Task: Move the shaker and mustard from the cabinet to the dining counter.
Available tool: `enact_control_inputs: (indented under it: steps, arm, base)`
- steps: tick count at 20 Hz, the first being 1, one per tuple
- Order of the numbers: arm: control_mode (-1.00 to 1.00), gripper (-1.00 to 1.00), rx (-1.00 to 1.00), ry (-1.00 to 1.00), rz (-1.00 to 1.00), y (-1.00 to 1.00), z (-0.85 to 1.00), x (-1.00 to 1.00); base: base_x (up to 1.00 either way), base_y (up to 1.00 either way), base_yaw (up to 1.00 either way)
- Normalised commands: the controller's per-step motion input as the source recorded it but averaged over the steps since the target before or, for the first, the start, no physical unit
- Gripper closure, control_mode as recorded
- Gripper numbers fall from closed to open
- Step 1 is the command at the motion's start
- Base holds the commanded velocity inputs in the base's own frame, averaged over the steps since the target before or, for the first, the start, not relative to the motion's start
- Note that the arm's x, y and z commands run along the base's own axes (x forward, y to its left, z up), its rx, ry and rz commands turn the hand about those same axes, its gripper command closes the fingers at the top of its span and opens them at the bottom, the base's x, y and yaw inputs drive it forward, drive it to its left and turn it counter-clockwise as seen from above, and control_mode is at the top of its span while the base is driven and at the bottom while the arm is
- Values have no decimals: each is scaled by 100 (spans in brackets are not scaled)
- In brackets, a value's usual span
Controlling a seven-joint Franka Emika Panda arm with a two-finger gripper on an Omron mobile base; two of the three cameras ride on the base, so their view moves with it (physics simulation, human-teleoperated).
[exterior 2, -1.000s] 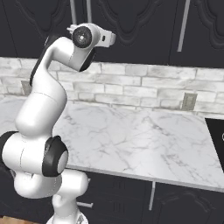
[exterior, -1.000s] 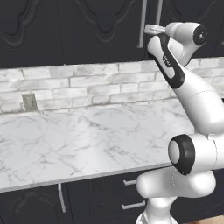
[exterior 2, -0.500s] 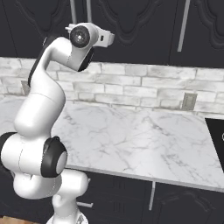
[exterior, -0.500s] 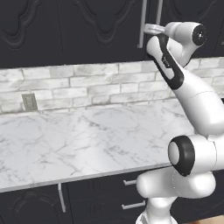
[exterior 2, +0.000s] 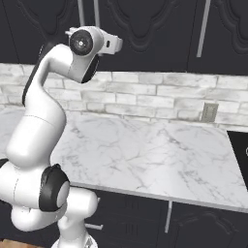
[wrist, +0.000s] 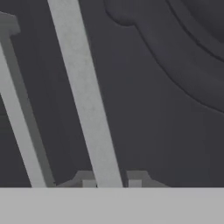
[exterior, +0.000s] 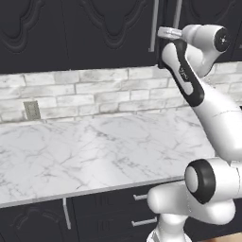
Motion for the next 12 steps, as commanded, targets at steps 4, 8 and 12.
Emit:
enact_control_inputs:
  steps: [4, 8, 12]
  arm:
    - [-100, 100, -1, 0, 0, -18, 0, -100]
    - [-100, 100, -8, 1, 9, -38, 0, -100]
    - [-100, 100, -9, 4, 11, -54, 0, -100]
  base:
    - [0, 0, 0]
    - [0, 0, 0]
    - [0, 0, 0]
